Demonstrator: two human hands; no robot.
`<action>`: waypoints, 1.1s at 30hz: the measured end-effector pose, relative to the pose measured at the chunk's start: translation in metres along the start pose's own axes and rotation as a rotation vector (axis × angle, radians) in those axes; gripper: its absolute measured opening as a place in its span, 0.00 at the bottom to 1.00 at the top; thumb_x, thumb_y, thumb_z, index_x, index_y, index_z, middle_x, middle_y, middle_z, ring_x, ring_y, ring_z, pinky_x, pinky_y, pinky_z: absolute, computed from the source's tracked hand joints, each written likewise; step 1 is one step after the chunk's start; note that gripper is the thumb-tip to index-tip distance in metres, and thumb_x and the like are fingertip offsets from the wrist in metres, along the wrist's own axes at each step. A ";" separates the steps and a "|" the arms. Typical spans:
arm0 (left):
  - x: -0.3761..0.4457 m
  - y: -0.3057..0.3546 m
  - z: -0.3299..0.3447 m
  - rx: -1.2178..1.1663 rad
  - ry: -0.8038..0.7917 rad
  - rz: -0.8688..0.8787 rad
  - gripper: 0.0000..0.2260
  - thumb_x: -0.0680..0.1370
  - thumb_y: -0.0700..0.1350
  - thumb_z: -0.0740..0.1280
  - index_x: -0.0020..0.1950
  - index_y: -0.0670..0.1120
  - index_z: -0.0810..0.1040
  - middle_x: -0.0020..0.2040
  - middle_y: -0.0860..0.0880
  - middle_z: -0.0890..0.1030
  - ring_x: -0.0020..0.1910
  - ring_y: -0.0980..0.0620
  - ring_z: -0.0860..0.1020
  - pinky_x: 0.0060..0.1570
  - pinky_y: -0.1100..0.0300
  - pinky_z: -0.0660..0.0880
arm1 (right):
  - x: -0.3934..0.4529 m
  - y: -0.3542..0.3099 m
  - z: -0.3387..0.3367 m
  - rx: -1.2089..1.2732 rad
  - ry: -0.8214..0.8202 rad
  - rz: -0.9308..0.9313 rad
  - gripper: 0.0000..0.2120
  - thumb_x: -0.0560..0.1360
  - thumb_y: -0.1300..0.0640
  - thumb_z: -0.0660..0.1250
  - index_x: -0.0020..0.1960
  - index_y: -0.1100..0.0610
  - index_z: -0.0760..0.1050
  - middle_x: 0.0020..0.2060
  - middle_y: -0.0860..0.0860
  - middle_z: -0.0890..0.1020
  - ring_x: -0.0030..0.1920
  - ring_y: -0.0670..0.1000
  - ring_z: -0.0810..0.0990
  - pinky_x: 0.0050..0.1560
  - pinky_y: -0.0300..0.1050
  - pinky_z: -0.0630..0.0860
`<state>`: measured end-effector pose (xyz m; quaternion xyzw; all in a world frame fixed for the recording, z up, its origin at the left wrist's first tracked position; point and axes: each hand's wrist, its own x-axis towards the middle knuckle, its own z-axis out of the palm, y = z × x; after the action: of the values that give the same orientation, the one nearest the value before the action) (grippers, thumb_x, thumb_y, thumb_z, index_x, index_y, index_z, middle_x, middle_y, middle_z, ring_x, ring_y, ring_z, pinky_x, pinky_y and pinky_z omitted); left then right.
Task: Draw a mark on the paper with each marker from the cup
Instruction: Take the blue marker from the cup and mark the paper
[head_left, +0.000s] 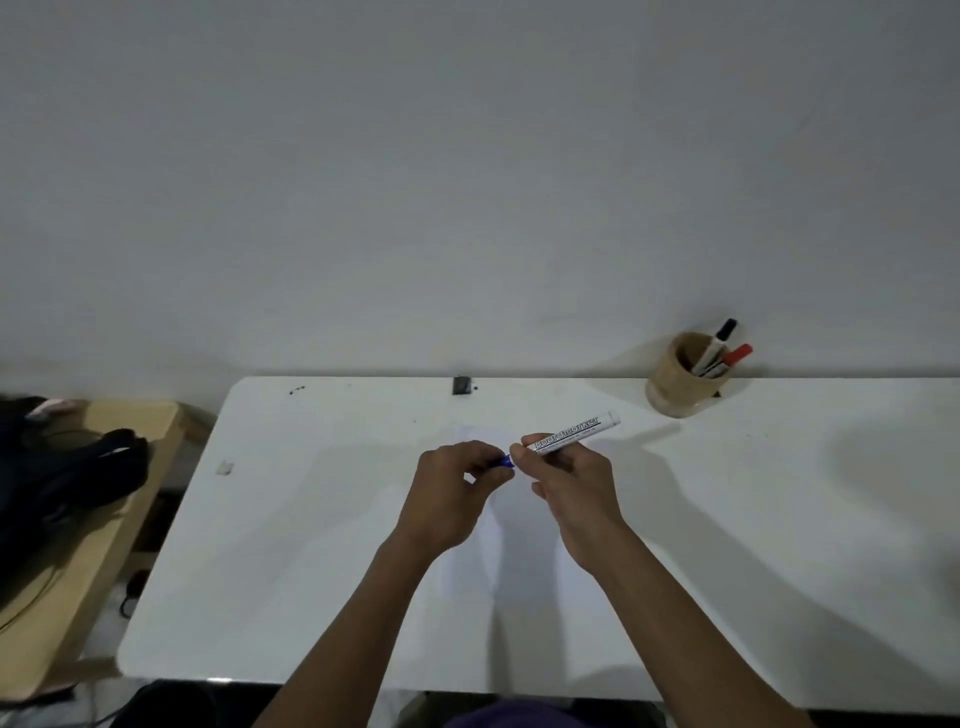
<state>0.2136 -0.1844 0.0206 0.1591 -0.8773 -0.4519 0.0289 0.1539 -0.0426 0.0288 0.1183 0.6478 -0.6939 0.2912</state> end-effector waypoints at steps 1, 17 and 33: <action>-0.001 -0.008 -0.004 -0.009 0.001 -0.002 0.05 0.76 0.43 0.72 0.50 0.46 0.85 0.45 0.52 0.86 0.45 0.58 0.80 0.43 0.64 0.78 | -0.001 0.003 0.006 0.020 0.004 -0.001 0.09 0.73 0.57 0.77 0.52 0.56 0.83 0.44 0.50 0.87 0.46 0.49 0.84 0.51 0.44 0.77; 0.012 -0.053 -0.026 0.211 -0.112 0.109 0.19 0.83 0.48 0.62 0.36 0.38 0.71 0.31 0.42 0.72 0.32 0.44 0.67 0.37 0.51 0.66 | 0.029 0.004 0.005 0.190 0.067 -0.097 0.03 0.77 0.64 0.71 0.49 0.64 0.80 0.36 0.55 0.85 0.36 0.53 0.81 0.42 0.42 0.81; 0.076 -0.099 -0.028 0.380 0.040 -0.233 0.04 0.78 0.39 0.64 0.46 0.38 0.77 0.47 0.41 0.79 0.43 0.41 0.77 0.42 0.49 0.76 | 0.051 0.029 0.004 0.126 0.146 -0.078 0.03 0.77 0.63 0.72 0.50 0.61 0.81 0.38 0.56 0.85 0.36 0.52 0.83 0.45 0.46 0.82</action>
<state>0.1716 -0.2829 -0.0494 0.2708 -0.9216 -0.2757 -0.0363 0.1295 -0.0591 -0.0221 0.1614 0.6267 -0.7335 0.2079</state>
